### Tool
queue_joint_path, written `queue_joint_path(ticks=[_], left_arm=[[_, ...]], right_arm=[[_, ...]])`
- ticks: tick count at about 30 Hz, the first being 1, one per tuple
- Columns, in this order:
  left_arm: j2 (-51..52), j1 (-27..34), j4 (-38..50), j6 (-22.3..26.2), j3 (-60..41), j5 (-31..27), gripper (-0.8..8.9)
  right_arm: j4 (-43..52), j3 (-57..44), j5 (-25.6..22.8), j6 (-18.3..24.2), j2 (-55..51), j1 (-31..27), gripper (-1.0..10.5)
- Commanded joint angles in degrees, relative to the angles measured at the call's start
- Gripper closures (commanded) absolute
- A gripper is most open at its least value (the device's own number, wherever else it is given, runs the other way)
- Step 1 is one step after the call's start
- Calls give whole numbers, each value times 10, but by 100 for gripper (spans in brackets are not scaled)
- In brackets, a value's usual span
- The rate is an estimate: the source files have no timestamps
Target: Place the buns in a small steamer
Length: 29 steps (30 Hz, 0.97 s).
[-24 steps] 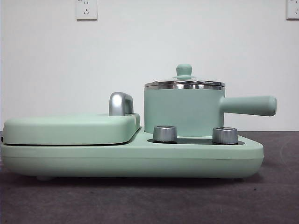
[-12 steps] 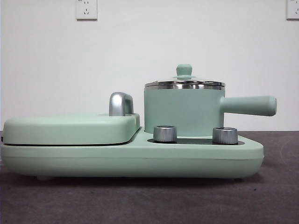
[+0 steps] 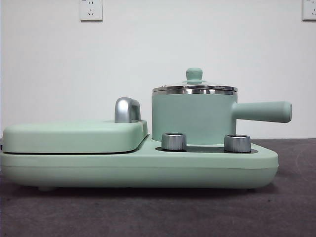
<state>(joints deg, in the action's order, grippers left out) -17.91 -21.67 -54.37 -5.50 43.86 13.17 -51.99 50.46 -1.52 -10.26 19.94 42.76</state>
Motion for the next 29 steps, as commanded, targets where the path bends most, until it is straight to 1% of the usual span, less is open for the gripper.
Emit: queue_joint_path(ticks=[1, 4, 6, 9, 11, 13, 15, 17, 21, 23, 27, 29], left_arm=[[11, 27, 13, 107, -12, -3, 794], [31, 63, 72, 144, -56, -3, 794], [53, 86, 150, 164, -103, -3, 794], [92, 114, 272, 165, -181, -3, 794], [120, 131, 335, 163, -231, -3, 794], [148, 148, 380, 164, -280, -3, 794], [172, 165, 396, 162, -322, -3, 794], [177, 177, 399, 146, -348, -3, 794], [177, 186, 398, 57, -384, -63, 794], [177, 187, 405, 34, -398, -79, 794], [177, 196, 412, 15, -420, -105, 794], [177, 203, 422, 17, -425, -107, 794]], right_arm=[[7, 5, 0, 6, 1, 5, 929], [7, 5, -1, 6, 1, 5, 929], [7, 5, 0, 6, 1, 6, 929], [7, 5, 0, 6, 1, 5, 929], [7, 5, 0, 7, 1, 6, 929], [8, 5, 0, 6, 1, 6, 929], [9, 5, 0, 6, 1, 6, 929], [9, 5, 0, 6, 1, 5, 929], [10, 5, 0, 7, 1, 5, 929], [10, 5, 0, 7, 1, 5, 929], [10, 5, 0, 6, 1, 5, 929], [10, 5, 0, 6, 1, 6, 929]])
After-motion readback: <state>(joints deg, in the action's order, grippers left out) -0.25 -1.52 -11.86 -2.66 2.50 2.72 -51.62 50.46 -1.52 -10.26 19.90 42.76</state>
